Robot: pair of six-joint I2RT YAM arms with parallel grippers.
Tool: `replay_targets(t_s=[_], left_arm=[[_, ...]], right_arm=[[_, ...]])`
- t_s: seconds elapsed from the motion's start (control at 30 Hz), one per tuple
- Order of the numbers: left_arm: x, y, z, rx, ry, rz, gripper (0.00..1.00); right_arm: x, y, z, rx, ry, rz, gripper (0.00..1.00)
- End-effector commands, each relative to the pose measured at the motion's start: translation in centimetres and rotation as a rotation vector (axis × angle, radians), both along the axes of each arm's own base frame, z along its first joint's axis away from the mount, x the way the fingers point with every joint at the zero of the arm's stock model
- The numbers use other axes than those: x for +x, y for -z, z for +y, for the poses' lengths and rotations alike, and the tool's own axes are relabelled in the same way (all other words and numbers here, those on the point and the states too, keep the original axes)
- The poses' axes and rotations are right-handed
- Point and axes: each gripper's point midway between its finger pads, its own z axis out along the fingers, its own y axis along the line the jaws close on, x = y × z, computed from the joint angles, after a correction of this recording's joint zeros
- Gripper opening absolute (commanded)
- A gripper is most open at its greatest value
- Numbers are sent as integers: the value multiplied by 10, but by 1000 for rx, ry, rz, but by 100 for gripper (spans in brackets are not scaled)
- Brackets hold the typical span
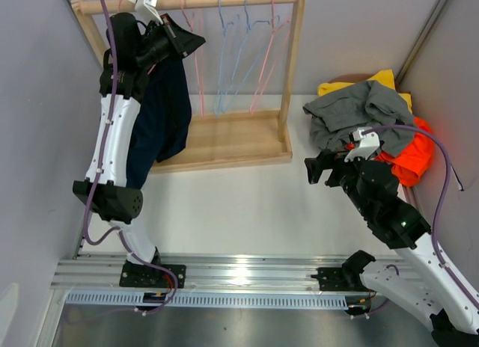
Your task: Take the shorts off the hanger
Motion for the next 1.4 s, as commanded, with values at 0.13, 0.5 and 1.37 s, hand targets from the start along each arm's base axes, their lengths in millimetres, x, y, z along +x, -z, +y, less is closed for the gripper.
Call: replay_targets(t_s=[0.13,0.5,1.37], left_arm=[[44,6,15,2,-126,-14,0],[41,5,22,69,-188,-39,16],[-116,-16,60,252,-326,-140,79]], right_arm=[[-7,-2,-13,0,54,0,99],[-14,6,-9,23,37,19,99],[-39,-4,-24,67,32,13,100]])
